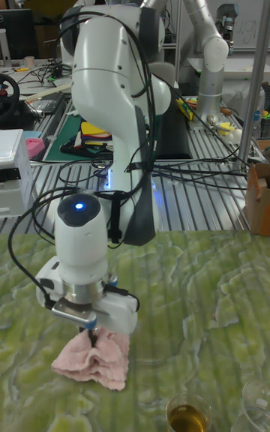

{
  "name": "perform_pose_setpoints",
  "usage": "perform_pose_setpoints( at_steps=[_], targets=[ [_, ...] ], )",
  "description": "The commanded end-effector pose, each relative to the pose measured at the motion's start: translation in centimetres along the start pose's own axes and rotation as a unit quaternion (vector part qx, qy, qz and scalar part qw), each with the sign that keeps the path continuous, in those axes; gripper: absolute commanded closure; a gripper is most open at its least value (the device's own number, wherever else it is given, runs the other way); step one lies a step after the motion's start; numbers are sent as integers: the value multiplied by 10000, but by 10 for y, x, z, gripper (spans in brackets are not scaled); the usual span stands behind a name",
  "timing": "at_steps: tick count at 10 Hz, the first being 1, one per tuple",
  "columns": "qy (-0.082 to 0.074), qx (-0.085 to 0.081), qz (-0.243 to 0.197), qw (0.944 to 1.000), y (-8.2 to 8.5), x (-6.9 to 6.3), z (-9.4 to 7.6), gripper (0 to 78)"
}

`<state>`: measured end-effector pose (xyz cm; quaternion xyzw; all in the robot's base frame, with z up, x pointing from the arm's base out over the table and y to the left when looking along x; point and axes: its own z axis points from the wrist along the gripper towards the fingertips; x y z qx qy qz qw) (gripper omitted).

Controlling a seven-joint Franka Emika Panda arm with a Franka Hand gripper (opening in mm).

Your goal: Clean the table with a cloth

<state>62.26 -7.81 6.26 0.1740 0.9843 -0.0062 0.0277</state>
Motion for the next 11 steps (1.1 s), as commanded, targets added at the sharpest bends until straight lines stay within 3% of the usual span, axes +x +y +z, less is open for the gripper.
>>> perform_pose_setpoints(
  at_steps=[1,5,9,10,11],
  targets=[
    [92,-48,143,9998,14,14,-17,763],
    [-23,45,97,9999,19,23,-26,763],
    [-38,62,64,10000,21,27,-32,763],
    [-38,63,63,10000,21,27,-32,2],
    [-38,63,63,10000,21,27,-32,2]
  ],
)
